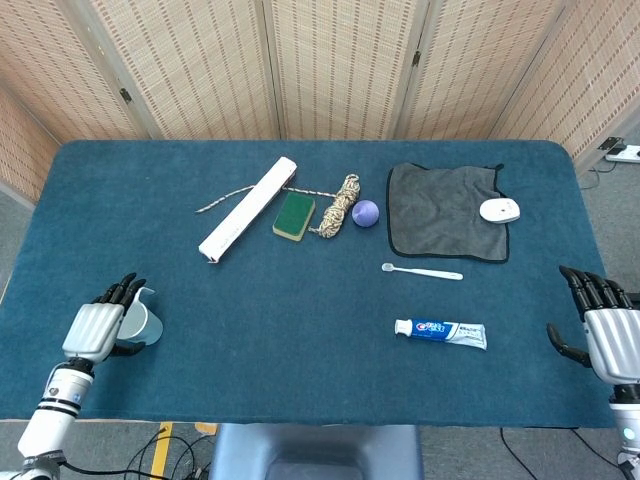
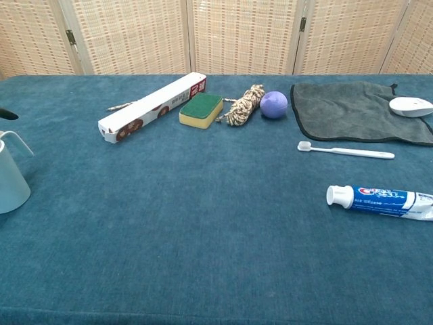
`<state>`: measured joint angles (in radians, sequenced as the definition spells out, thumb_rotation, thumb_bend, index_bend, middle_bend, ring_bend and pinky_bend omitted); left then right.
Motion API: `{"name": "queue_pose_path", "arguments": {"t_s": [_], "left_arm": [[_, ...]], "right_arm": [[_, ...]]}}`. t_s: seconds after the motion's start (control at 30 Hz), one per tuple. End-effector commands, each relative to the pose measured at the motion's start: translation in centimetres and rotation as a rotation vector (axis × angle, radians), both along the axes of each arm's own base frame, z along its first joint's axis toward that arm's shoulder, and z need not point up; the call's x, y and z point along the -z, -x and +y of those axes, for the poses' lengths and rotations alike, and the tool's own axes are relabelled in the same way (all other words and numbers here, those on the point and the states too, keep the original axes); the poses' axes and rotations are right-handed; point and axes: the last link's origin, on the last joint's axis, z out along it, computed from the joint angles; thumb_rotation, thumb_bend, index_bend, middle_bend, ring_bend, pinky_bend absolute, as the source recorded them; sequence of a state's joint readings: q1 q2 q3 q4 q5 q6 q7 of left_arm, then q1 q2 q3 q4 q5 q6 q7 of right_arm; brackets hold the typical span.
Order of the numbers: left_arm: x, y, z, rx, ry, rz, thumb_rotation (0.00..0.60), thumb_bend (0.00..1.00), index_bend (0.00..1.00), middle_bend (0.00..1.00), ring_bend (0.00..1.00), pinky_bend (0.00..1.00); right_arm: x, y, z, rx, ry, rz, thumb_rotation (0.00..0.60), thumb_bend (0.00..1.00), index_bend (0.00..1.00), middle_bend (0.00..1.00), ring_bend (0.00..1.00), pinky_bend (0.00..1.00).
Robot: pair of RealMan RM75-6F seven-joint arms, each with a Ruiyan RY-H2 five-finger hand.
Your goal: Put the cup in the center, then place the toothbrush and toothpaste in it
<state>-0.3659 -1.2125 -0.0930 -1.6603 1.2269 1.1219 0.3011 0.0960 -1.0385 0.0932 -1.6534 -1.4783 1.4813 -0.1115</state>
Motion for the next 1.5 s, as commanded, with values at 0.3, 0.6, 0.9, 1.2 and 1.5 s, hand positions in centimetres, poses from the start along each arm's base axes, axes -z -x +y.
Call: {"name": "queue_pose_path", "arguments": {"t_s": [0.3,0.6,0.9,1.2,1.5], "left_arm": [[0.7,0.3,0.6,0.003,-0.005,0.023,0.600,0.22,0.34,0.14,0.26,0.57],[0.9,0.2,1.1,0.040,-0.026,0.010,0.600,0.21,0.46,0.27,0.37,0.68],[0.3,-2.4,2.0,0.157,-0.028,-0.028,0.600,0.21,0.48,0.30,0.40,0.71],[1.1,-9.3,3.6,0.383,0.049,-0.123,0.600,0.21,0.47,0.30,0.40,0.71],[4.6,-15.6,4.8,0.539,0.198,-0.152,0.600,0.21,0.45,0.30,0.39,0.71]], "right_arm": [[0.0,0.2,0.0,0.007,-0.002,-0.003,0.600,0.29,0.05,0.16,0.13,0.19],[0.1,0.2,-0.1,0.010,-0.002,-0.004,0.600,0.29,0.05,0.16,0.13,0.19],[0.0,0.0,-0.2,0.002,0.000,-0.005,0.600,0.29,0.05,0.16,0.13,0.19],[-0.3,-0.2,-0.2,-0.003,0.005,-0.004,0.600,0.29,0.05,0.16,0.13,0.19],[-0.6,-0.1,0.4,0.011,0.016,-0.006,0.600,0.29,0.05,0.16,0.13,0.19]]}}
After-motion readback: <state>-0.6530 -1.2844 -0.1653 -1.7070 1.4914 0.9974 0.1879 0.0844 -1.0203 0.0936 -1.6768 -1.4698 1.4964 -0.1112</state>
